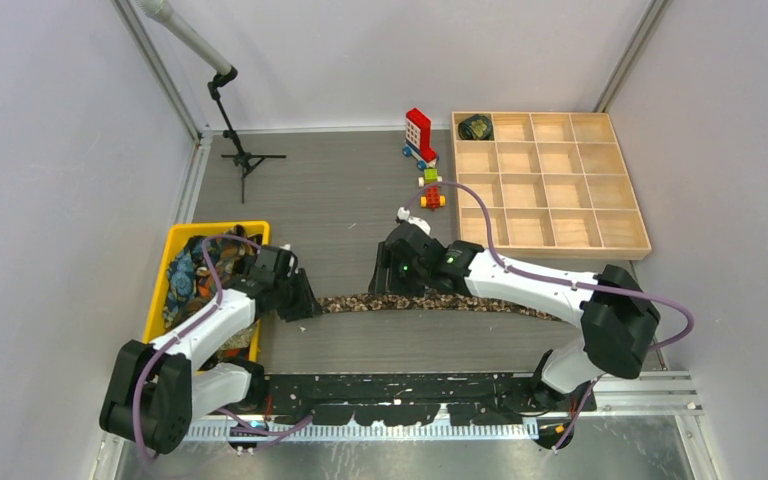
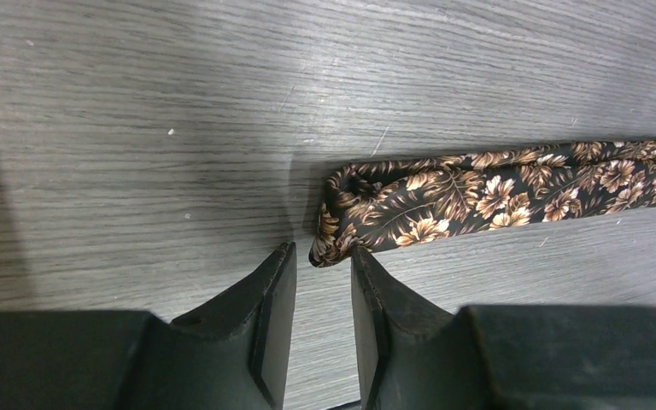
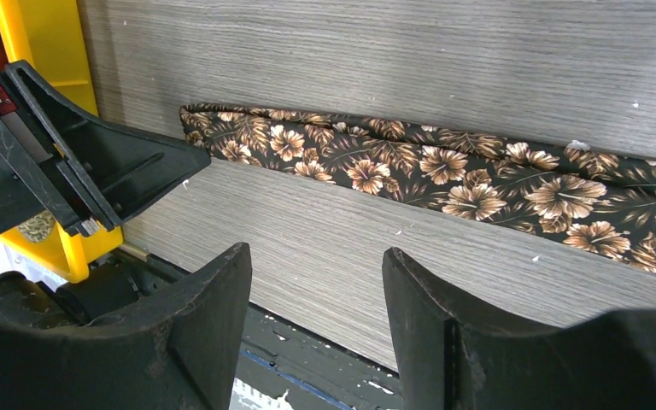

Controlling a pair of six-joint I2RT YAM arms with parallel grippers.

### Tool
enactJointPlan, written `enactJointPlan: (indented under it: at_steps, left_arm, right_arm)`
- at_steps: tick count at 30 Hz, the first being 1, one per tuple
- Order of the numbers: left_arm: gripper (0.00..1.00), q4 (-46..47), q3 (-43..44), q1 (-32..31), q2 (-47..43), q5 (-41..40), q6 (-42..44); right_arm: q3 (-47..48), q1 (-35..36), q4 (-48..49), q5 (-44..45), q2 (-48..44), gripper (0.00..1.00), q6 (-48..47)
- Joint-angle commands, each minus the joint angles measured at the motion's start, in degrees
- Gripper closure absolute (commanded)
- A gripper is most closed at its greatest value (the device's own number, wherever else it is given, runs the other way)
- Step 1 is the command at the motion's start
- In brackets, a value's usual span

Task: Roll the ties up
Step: Roll the tie at the center of the board.

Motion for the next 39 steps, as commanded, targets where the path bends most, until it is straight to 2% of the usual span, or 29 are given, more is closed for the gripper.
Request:
enactJointPlan:
  at_steps: [1,11,14,17,19,23,31,34,39]
  left_arm:
    - [0.69,5.36,-0.34,0.38,-0.09,0.98,-0.77]
    - [0.74,8.02,0.01,0.47,1.42,2.03,0.02]
    - [0.83,8.10,0.18,0.47,1.81,2.12,0.02]
    - [1.00,7.47,0.56,0.47,1.19,2.44,0.11]
    - [1.00,6.53,1.07,0.44,0.25,2.36,0.11]
    - [1.00,3.48,2.58,0.47,-1.47,1.58,0.07]
    - [1.00,0.02,4.63,0.47,-3.93,1.76,-1.79]
    - [1.00,-1.58,5.56,0.47,-4.77,1.18,-1.82]
    - [1.00,-3.23,6.30,0.42,-5.67,0.98,-1.65]
  right_arm:
    - [2.37,0.36,1.11,-0.49,0.93,0.38,-0.06]
    - [2.91,0.71,1.19,-1.36,1.92,0.38,-0.22]
    - [3.58,1.03,1.46,-2.01,3.00,0.38,-0.42]
    - [4.59,1.65,2.30,-2.14,4.86,0.39,0.13]
    - [5.31,2.28,3.45,-2.54,6.47,0.40,1.02]
    - [7.00,3.64,8.29,-4.94,10.64,0.51,3.95]
    - [13.01,5.68,14.42,-8.73,21.32,0.84,6.84]
    - [14.37,5.74,14.85,-8.63,23.53,0.90,6.59]
    - [16.19,5.73,13.91,-7.74,25.73,0.92,5.38]
